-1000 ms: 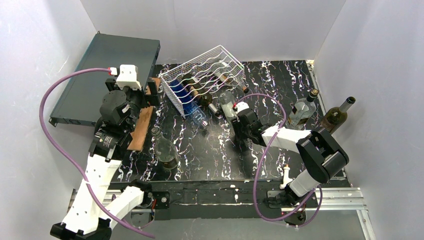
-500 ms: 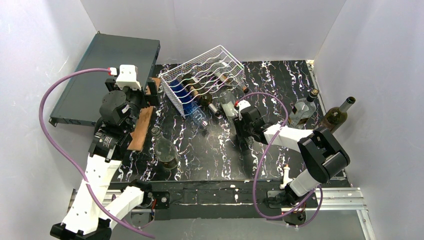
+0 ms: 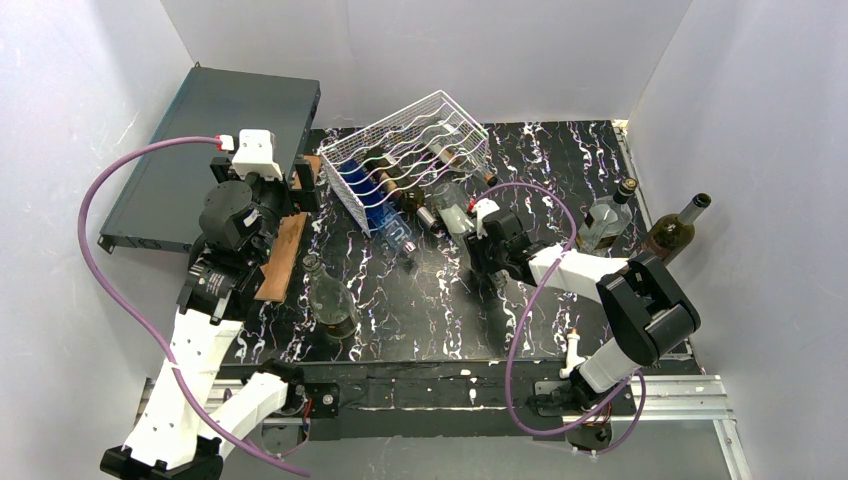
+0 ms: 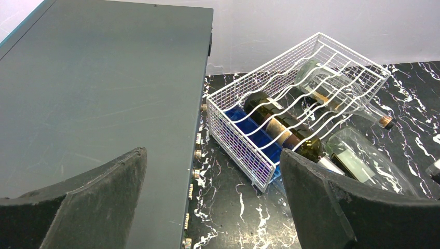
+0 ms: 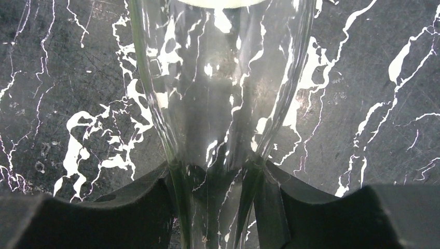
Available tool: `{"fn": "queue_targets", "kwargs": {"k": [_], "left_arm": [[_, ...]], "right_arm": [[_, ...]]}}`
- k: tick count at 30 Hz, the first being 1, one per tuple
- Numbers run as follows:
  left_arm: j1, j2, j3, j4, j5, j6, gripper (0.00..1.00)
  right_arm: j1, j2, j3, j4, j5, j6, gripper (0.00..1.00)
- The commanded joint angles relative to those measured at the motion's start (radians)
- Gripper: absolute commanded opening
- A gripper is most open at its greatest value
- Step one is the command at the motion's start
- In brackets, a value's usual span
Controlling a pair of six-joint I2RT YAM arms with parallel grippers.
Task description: Put the wine bottle on the wine rack
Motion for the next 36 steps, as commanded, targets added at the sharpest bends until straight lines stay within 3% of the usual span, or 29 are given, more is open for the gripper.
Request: {"fn": "queue_targets", "kwargs": {"k": [1,36], "left_arm": [[-0.006,-0.010,-0.006,0.023,-0.017,0.010,0.99],[-0.007,-0.003,-0.003,0.020,-0.017,0.013,0.99]], "right_arm": [[-0.017,-0.069,0.117,0.230,-0.002,-0.020,0.01],[-0.037,0.181,0.388,0.237,-0.060,-0.087,0.01]]}}
